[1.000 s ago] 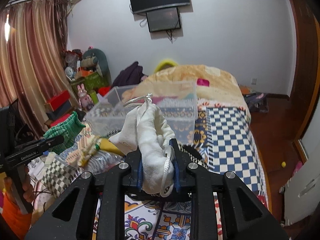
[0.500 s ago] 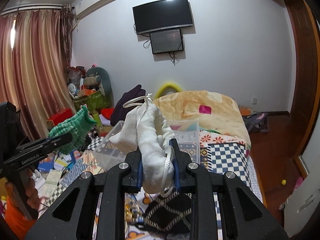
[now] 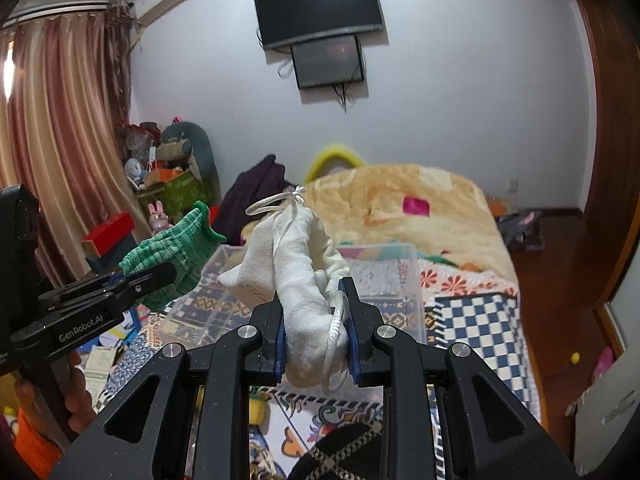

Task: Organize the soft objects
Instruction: 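Carry the glove and pouch into the clear plastic box and open both grippers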

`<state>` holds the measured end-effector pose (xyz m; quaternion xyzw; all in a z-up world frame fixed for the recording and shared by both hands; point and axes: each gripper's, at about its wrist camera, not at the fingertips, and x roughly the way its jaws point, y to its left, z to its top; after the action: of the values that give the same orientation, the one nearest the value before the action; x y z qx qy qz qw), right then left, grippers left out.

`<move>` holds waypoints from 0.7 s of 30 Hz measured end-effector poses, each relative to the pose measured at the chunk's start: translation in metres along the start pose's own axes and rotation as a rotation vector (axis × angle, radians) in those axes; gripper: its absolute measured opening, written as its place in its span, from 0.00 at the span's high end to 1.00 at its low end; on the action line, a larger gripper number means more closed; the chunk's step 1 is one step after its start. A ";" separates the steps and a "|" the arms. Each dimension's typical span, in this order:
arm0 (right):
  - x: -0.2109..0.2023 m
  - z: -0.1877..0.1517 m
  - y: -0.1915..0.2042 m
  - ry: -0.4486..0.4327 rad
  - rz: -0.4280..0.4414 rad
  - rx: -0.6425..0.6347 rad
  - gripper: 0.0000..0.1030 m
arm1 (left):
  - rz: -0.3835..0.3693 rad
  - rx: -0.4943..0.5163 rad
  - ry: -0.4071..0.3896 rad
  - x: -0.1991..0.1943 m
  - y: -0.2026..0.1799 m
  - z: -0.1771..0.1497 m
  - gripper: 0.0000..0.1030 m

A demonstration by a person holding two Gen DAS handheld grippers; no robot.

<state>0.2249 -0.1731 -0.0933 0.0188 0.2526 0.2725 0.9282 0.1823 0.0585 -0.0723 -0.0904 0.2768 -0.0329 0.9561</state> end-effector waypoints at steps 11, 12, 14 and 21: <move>0.048 -0.002 0.004 0.134 0.000 0.037 0.79 | 0.034 0.049 0.148 0.062 -0.001 -0.008 0.78; 0.051 -0.004 0.005 0.146 -0.005 0.034 0.79 | 0.036 0.051 0.158 0.066 -0.001 -0.010 0.78; 0.056 -0.006 0.005 0.164 -0.013 0.028 0.79 | 0.038 0.059 0.174 0.072 -0.001 -0.012 0.78; 0.061 -0.008 0.005 0.216 -0.023 0.023 0.76 | 0.044 0.103 0.185 0.072 -0.008 -0.016 0.78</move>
<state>0.2630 -0.1385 -0.1280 -0.0032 0.3546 0.2592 0.8984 0.2343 0.0396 -0.1212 -0.0315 0.3637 -0.0345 0.9303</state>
